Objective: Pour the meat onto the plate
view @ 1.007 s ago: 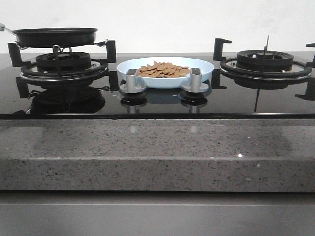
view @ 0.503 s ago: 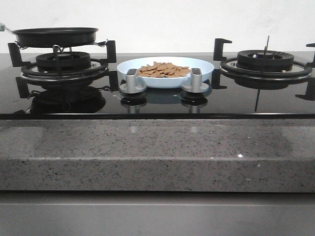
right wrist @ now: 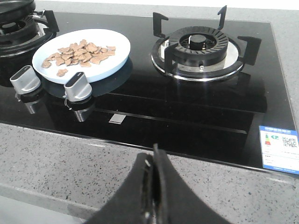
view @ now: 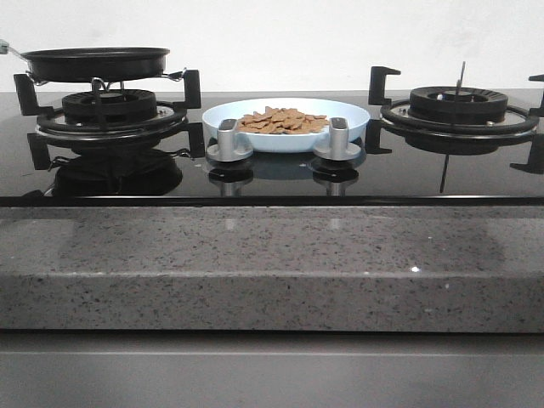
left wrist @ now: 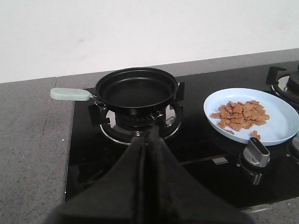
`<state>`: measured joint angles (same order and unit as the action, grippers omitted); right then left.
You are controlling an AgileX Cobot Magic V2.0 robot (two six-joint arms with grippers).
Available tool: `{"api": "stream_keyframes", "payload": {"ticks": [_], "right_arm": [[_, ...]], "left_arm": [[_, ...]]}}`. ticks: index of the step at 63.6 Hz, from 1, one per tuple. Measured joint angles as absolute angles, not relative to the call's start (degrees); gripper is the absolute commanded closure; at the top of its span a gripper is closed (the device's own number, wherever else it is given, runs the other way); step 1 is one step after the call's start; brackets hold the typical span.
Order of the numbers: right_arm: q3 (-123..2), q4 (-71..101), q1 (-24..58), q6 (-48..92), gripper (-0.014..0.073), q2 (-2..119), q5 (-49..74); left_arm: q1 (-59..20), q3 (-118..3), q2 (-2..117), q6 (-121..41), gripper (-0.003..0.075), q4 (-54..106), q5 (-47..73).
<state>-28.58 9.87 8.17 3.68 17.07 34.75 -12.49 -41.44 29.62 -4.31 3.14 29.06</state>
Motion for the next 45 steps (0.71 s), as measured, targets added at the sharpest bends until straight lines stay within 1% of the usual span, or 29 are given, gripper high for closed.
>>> {"api": "stream_keyframes", "payload": {"ticks": [8,17,38,45], "right_arm": [[-28.6,9.9,8.2,3.7,0.0652,17.1,34.7],[-28.6,9.9,8.2,3.7,0.0652,17.1,34.7],[-28.6,9.9,8.2,3.7,0.0652,17.1,34.7],[-28.6,9.9,8.2,3.7,0.0652,17.0,34.7]], "left_arm": [[-12.5,-40.5,29.1,-4.3,0.0741,2.1,28.2],[-11.0,-35.6,23.8,-4.3,0.0741,1.1,25.6],[1.6,-15.5,1.9,-4.3,0.0741,1.1,24.8],[3.3,-10.1,-0.3,-4.3,0.0741,1.3,24.5]]}}
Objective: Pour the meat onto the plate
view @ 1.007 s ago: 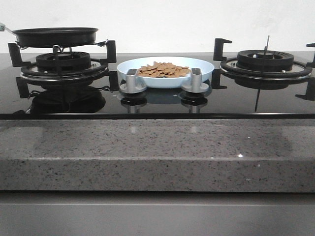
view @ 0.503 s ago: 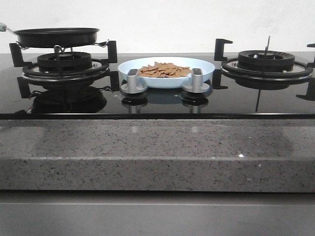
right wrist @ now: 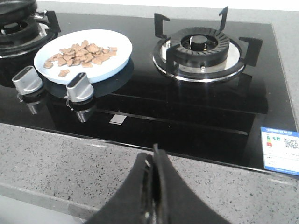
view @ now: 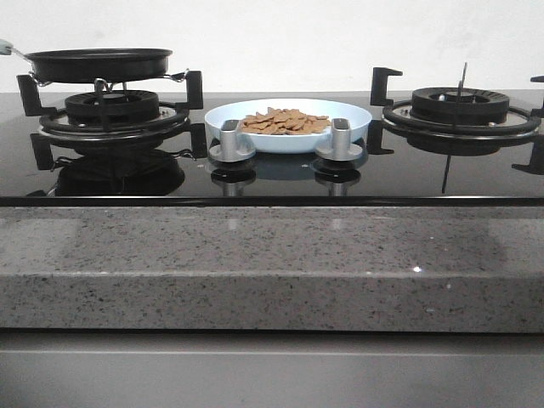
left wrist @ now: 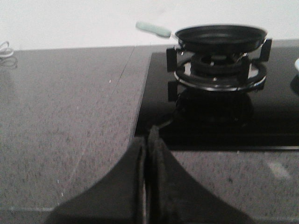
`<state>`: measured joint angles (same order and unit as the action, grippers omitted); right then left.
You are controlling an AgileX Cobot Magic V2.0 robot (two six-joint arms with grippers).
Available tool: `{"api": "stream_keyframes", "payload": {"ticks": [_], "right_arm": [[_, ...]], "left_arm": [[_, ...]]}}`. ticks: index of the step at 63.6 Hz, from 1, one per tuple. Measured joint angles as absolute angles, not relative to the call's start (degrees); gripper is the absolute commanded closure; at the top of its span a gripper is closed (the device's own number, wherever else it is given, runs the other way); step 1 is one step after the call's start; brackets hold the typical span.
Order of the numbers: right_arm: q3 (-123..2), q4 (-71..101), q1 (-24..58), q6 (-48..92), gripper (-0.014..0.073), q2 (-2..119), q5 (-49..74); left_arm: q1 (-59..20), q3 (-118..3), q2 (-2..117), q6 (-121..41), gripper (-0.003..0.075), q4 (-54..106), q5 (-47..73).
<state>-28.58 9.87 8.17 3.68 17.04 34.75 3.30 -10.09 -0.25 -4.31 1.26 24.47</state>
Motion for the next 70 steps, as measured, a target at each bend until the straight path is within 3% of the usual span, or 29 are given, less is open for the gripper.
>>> {"api": "stream_keyframes", "payload": {"ticks": [27,70], "right_arm": [[-28.6,9.9,8.2,3.7,0.0652,16.9,34.7],[-28.6,9.9,8.2,3.7,0.0652,16.9,34.7]], "left_arm": [[3.4,0.1,-0.3,-4.3,0.0741,3.0,12.1],[-0.1,0.1,-0.3,-4.3,0.0741,3.1,11.3]]}}
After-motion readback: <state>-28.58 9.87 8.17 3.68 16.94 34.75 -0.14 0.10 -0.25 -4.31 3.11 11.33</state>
